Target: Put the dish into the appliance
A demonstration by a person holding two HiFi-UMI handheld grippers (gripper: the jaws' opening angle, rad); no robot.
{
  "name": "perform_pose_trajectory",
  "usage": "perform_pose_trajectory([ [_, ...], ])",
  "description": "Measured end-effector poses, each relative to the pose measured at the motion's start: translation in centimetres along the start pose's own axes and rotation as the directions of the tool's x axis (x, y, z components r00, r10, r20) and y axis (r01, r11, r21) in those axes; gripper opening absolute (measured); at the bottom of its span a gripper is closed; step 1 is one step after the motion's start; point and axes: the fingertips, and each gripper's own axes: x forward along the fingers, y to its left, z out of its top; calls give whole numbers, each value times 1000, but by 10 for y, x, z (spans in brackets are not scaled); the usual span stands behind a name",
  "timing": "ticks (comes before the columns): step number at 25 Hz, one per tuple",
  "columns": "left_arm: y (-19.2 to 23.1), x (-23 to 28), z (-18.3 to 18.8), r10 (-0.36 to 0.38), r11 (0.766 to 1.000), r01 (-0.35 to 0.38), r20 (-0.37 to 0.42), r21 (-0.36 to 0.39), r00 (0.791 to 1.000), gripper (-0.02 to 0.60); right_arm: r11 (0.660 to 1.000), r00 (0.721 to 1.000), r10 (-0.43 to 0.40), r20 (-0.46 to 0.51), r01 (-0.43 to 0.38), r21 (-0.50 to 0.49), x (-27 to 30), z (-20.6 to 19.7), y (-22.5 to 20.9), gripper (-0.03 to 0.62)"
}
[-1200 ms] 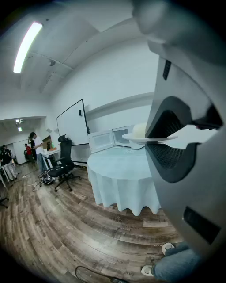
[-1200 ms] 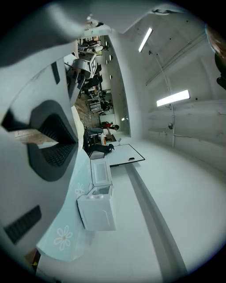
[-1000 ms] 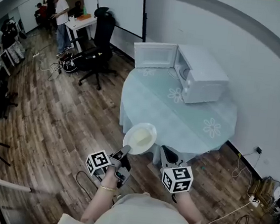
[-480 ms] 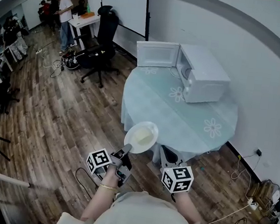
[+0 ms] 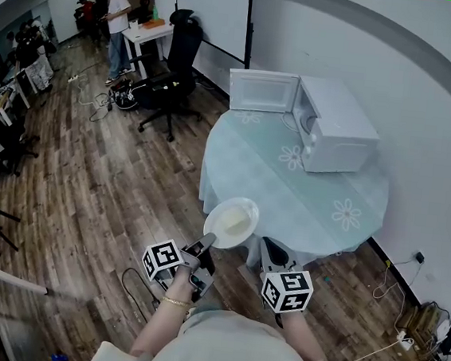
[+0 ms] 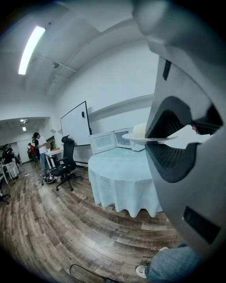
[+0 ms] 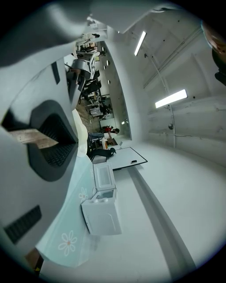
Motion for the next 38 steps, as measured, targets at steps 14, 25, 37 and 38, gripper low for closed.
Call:
perform_pose_trajectory([
  [14,0,34,13,25,1000,-25,-4,-4,1000,38,1000,1000,11,-2,-11,0,20,14,-27,6],
  [25,-4,109,48,17,1000,-17,-37,-3,999,38,1000,1000,-16,-15,17,22,77,28,-75,6],
  [37,-12,216,133,11,1000,-11,-87,7,996,38,998,998,-57,3,57,34,186,77,-131,6],
  [38,-14,226,140,12,1000,-11,-92,8,996,38,998,998,-60,4,59,33,195,82,-137,6],
])
